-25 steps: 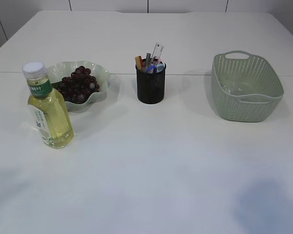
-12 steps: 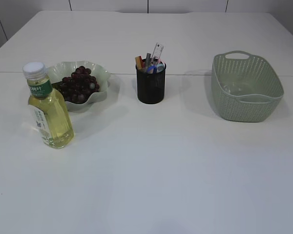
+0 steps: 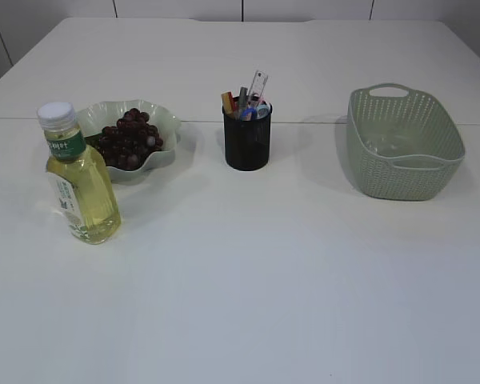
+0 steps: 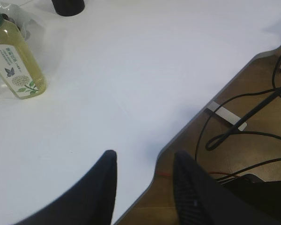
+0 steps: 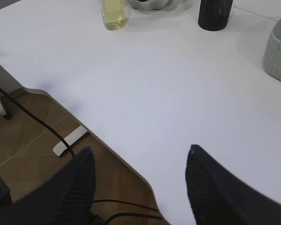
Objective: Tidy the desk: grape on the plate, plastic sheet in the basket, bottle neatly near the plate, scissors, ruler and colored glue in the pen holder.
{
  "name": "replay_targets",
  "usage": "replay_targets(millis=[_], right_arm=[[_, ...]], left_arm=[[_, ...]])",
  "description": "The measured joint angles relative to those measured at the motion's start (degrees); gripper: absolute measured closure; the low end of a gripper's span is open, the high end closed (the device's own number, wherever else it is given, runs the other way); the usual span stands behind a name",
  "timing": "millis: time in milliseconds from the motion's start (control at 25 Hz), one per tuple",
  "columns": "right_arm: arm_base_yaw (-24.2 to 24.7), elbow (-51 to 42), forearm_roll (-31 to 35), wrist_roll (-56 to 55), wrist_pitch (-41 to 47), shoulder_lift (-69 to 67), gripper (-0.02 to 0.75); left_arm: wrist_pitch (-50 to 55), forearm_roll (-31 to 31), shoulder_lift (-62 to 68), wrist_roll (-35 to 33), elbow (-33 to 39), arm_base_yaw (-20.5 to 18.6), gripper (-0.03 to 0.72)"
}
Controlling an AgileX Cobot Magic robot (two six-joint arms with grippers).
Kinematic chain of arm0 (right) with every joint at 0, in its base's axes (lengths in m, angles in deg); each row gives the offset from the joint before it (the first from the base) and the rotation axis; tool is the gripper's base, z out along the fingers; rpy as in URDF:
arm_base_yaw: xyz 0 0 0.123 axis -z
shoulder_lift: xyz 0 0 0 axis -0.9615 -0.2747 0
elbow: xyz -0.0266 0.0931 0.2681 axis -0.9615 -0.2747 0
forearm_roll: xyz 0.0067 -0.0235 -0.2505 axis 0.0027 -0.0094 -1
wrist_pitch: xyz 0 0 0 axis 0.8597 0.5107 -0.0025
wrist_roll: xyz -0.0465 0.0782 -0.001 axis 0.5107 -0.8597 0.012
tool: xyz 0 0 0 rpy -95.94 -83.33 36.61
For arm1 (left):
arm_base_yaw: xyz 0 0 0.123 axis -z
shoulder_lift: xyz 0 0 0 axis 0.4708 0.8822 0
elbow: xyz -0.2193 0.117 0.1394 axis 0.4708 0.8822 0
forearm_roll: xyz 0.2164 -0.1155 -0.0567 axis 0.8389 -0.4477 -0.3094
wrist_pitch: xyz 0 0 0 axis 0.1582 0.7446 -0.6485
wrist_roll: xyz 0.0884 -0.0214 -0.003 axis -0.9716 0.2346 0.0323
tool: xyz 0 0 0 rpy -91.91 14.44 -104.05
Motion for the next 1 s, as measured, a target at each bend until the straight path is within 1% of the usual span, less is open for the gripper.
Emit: replay_targets(millis=[120,280,480,760,1000], right_arm=[[0.00,-0.38,-1.43,0.54,0.00,0.00,0.258],[0.00,-3.70,-3.91,1.10,-0.14,1.33,0.258],[0.00,-8.54,-4.16,1.22,-4.28,1.83,0.258],[0.00,-9.39,-4.52,0.61,-6.28,1.83,0.258],[0.00,-9.39,-5.18,0.02,-6.41,1.83,0.258]], left_arm=[[-0.14,0.05,-0.72,0.00,0.03,0.00,0.392],[-0.55,0.05,-0.83,0.00,0.13,0.00,0.392],[-4.30,0.32,-1.05,1.85,1.98,0.00,0.392],[-5.11,3.12,-1.05,6.24,2.10,0.00,0.392],[-5.11,3.69,-1.05,7.48,2.10,0.00,0.392]])
